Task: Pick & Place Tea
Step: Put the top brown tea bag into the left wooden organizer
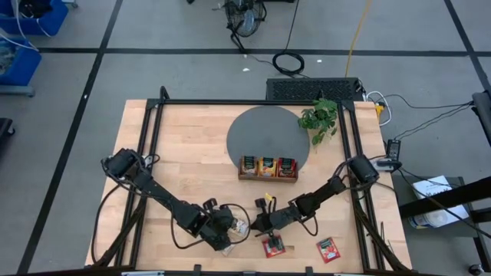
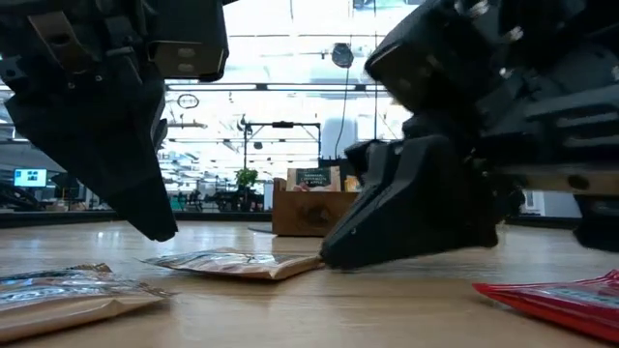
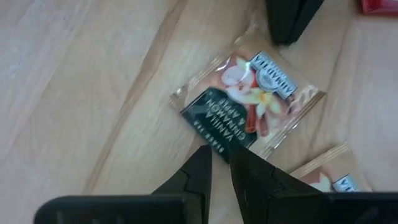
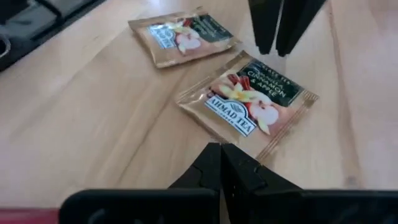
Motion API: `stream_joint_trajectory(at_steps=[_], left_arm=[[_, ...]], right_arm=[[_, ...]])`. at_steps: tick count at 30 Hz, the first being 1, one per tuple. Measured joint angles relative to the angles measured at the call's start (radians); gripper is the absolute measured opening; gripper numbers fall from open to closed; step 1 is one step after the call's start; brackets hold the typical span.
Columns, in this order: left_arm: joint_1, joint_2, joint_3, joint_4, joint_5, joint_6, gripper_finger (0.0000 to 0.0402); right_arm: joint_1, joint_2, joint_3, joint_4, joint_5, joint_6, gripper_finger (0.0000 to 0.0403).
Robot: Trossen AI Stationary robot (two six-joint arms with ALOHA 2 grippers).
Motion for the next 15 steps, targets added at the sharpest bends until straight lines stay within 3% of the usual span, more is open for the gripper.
stream_joint_trajectory(at_steps=[6,15], left_arm=[[0.000,0.000,0.000,-0.011,0.000,-0.017,0.0063],[0.004,0.000,0.000,-0.009,-0.014,-0.042,0.0063]], right_arm=[[0.041,-0.072,0.000,0.029,0.089,-0.098,0.0000],[-0.004,0.000,-0.001,0.051,0.027,-0.051,0.0000]])
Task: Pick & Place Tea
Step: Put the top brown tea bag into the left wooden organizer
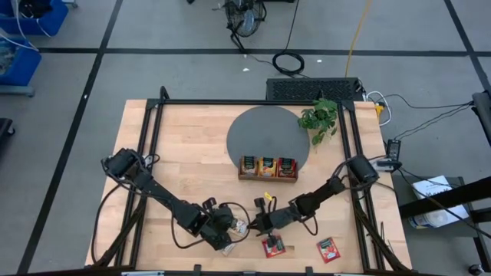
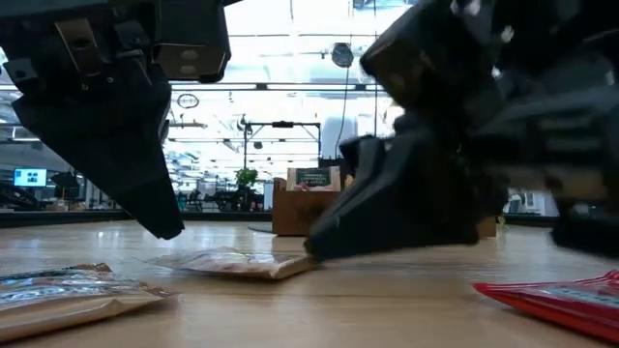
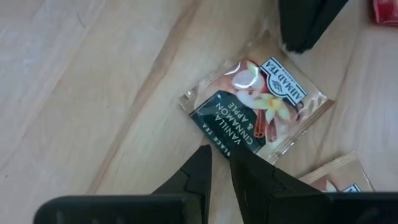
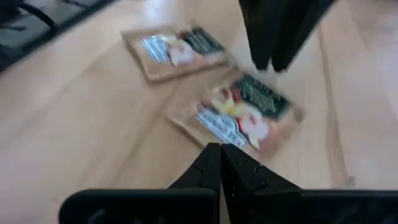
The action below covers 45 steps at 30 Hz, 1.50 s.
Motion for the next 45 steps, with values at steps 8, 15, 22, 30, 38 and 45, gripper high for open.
stream_joint_trajectory(at_steps=[8,15,22,30,38,45], left_arm=[[0.000,0.000,0.000,-0.030,-0.011,-0.003,0.0063],[0.002,-0.026,-0.002,-0.074,0.031,-0.011,0.0063],[-0.065,-0.064,0.000,-0.043,0.035,-0.029,0.0063],[-0.077,-0.016,0.000,0.127,0.055,0.012,0.0062],[-0.024,0.033,0.000,0.050,0.073,-0.032,0.0062],[0.010,0.048,-0.003,-0.019,0.024,-0.049,0.0062]], right_arm=[[-0.035,0.051,0.002,0.007,-0.027,0.058,0.0000],[-0.009,0.029,0.001,-0.001,0.057,-0.004,0.0000],[0.046,-0.039,0.005,0.073,0.080,-0.102,0.0000],[-0.002,-0.017,0.067,0.074,-0.076,-0.111,0.0000],[-0.062,0.056,0.110,-0.002,-0.150,-0.064,0.0000],[-0.075,0.120,0.134,0.000,-0.184,0.017,0.0000]])
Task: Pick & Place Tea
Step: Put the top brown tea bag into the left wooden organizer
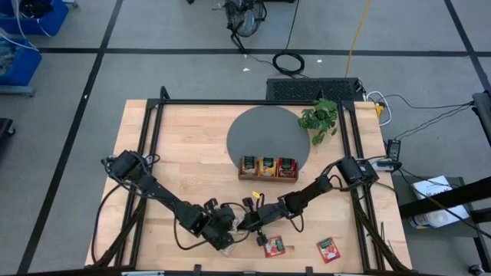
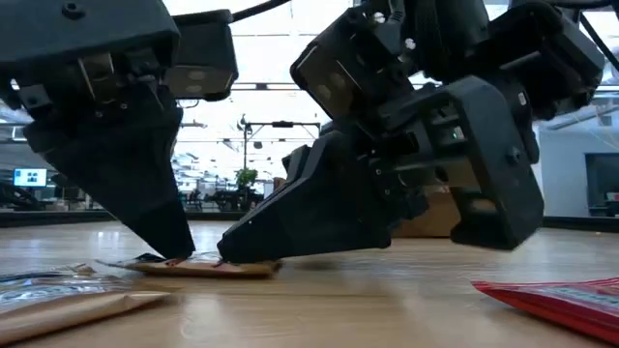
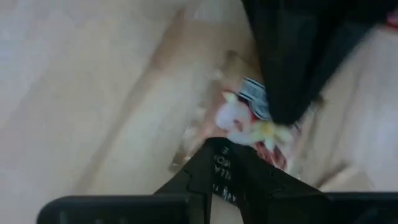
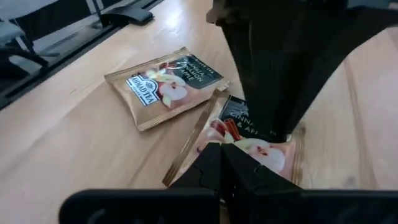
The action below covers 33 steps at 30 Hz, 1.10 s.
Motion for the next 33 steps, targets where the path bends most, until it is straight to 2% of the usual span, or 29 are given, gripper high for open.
stream_joint_trajectory(at_steps=[6,14,19,26,30,33], left_arm=[[0.042,0.002,-0.001,-0.014,-0.034,0.049,0.0062],[0.065,-0.034,-0.006,-0.069,-0.030,0.116,0.0063],[0.005,-0.113,-0.001,-0.083,-0.024,0.075,0.0063],[-0.043,-0.100,0.000,-0.071,-0.027,0.021,0.0064],[-0.052,-0.095,-0.003,-0.056,-0.052,0.012,0.0091],[-0.052,-0.096,-0.001,-0.017,-0.079,0.041,0.0141]], right_arm=[[0.013,-0.001,0.003,-0.054,0.011,0.084,0.0000],[0.025,0.000,-0.019,-0.142,0.107,0.170,0.0000],[0.021,0.002,-0.098,-0.065,0.124,0.220,0.0000],[0.019,0.003,-0.144,0.071,0.132,0.193,0.0000],[0.022,0.003,-0.144,0.081,0.132,0.165,0.0000],[0.032,-0.012,-0.143,0.097,0.133,0.127,0.0000]])
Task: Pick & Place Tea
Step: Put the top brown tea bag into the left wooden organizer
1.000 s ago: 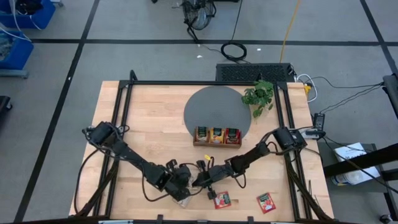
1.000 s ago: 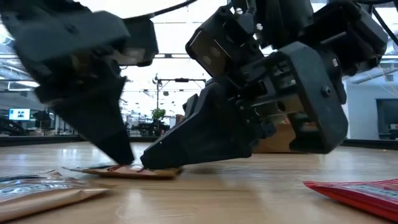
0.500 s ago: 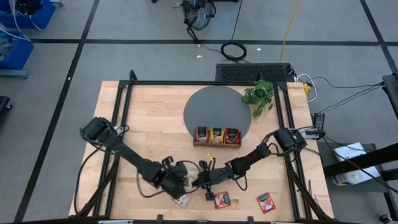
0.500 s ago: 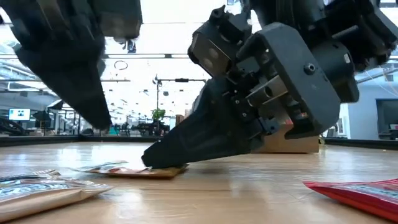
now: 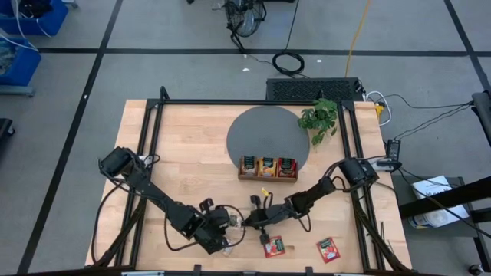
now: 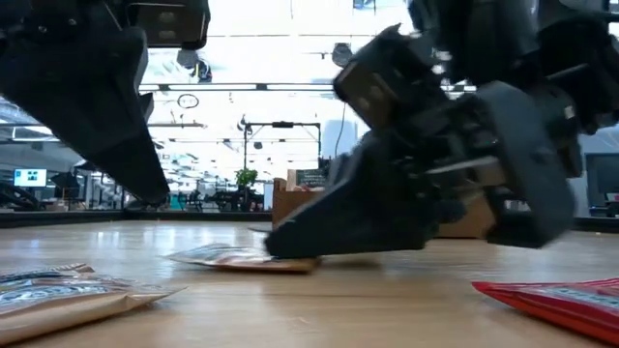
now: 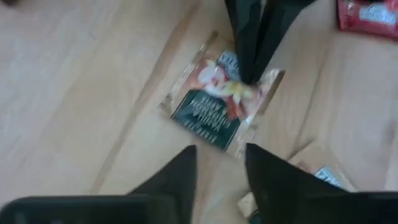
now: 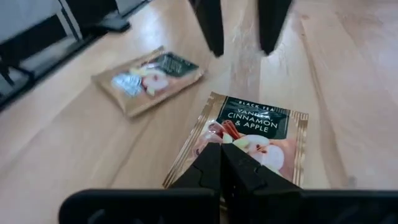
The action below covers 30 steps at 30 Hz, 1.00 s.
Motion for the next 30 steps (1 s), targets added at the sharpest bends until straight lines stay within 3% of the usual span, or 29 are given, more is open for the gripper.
stream_joint_trajectory(at_steps=[7,11,15,22,30], left_arm=[[0.005,-0.002,-0.016,0.005,-0.039,-0.023,0.0277],[0.006,-0.002,-0.038,0.037,-0.045,-0.053,0.0321],[0.005,-0.002,-0.077,0.095,-0.058,-0.079,0.0331],[0.011,-0.003,-0.163,0.284,-0.059,-0.076,0.0312],[0.020,-0.003,-0.188,0.339,-0.038,-0.058,0.0316]], right_arm=[[0.046,-0.077,-0.003,-0.049,0.035,-0.085,0.0000],[0.071,-0.112,-0.004,-0.114,0.079,-0.104,0.0000],[0.074,-0.114,-0.004,-0.118,0.082,-0.108,0.0000],[0.078,-0.135,-0.003,-0.112,0.085,-0.120,0.0000],[0.131,-0.237,0.003,-0.322,0.236,-0.094,0.0000]])
